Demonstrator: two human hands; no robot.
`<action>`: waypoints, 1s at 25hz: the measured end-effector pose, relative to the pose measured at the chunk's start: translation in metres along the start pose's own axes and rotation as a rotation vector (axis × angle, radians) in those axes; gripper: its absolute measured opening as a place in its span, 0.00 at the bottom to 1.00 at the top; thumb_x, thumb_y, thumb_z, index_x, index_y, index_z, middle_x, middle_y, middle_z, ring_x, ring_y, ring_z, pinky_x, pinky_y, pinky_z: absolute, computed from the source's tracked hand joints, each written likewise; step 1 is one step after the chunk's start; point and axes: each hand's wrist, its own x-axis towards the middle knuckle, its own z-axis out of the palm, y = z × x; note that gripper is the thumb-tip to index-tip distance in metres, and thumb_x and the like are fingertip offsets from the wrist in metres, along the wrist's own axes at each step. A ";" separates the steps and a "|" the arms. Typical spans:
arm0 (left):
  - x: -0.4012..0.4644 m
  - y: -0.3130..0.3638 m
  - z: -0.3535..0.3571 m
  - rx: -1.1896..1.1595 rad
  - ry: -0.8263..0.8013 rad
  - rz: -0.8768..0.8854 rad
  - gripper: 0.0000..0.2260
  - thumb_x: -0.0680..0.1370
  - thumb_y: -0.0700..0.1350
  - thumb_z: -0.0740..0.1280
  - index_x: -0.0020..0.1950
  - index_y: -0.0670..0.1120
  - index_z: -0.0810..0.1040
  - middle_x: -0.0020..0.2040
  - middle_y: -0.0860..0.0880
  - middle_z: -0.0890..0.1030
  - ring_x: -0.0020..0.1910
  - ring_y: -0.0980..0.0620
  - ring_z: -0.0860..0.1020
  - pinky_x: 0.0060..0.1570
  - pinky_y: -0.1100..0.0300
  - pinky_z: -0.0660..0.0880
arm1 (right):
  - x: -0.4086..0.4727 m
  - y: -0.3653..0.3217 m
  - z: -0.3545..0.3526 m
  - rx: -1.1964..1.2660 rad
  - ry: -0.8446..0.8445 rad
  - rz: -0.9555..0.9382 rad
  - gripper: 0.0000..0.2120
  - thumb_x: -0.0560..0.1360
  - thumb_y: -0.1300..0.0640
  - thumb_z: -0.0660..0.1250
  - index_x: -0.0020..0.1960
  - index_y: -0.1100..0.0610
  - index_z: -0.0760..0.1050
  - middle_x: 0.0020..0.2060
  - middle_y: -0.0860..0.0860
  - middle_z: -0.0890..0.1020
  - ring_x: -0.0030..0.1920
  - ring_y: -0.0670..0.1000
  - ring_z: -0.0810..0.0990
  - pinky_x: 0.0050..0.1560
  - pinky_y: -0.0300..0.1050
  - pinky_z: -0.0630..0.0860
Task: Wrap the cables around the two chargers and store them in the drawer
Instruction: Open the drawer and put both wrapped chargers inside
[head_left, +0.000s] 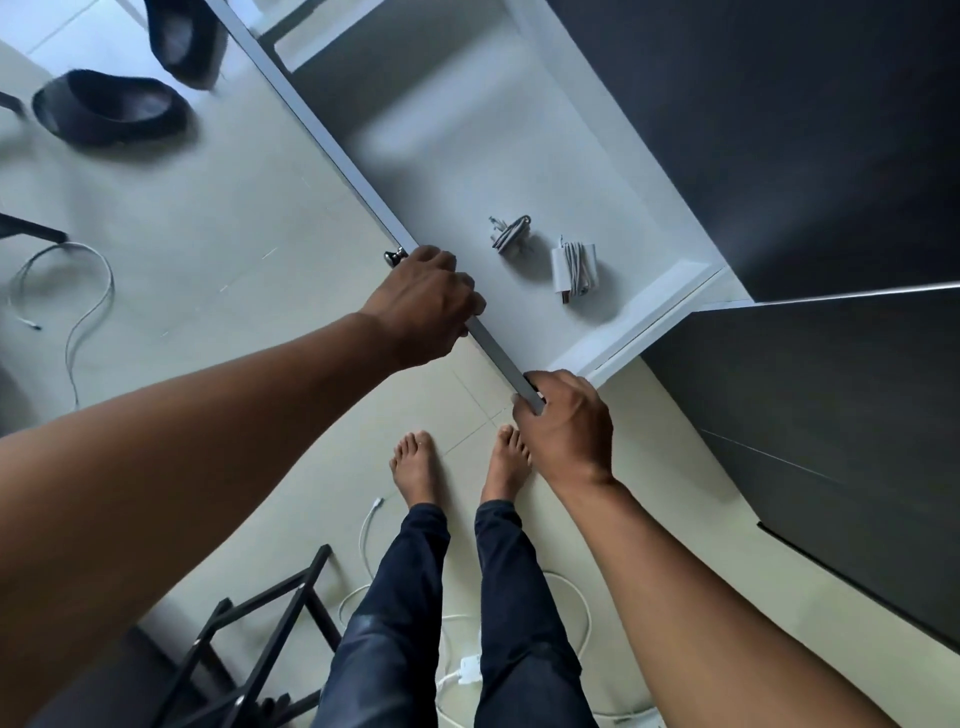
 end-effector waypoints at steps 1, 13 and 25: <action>0.006 0.002 -0.001 -0.001 0.022 -0.016 0.10 0.78 0.50 0.70 0.57 0.49 0.85 0.53 0.49 0.87 0.56 0.42 0.79 0.63 0.47 0.72 | 0.003 0.004 -0.003 -0.001 0.014 0.014 0.11 0.77 0.55 0.72 0.57 0.56 0.84 0.50 0.55 0.86 0.53 0.60 0.80 0.48 0.47 0.75; 0.063 0.042 -0.047 -0.844 0.086 -0.864 0.12 0.80 0.51 0.68 0.52 0.42 0.80 0.49 0.41 0.80 0.53 0.38 0.77 0.45 0.53 0.72 | 0.016 0.048 -0.055 0.928 0.132 1.091 0.10 0.78 0.55 0.72 0.45 0.61 0.77 0.42 0.57 0.83 0.44 0.59 0.81 0.49 0.53 0.81; 0.139 0.073 -0.084 -1.959 -0.015 -0.778 0.11 0.79 0.29 0.61 0.49 0.42 0.79 0.48 0.47 0.80 0.59 0.44 0.81 0.58 0.45 0.82 | 0.087 0.048 -0.108 1.881 0.167 0.942 0.08 0.81 0.72 0.60 0.55 0.68 0.77 0.51 0.59 0.82 0.64 0.59 0.82 0.65 0.57 0.79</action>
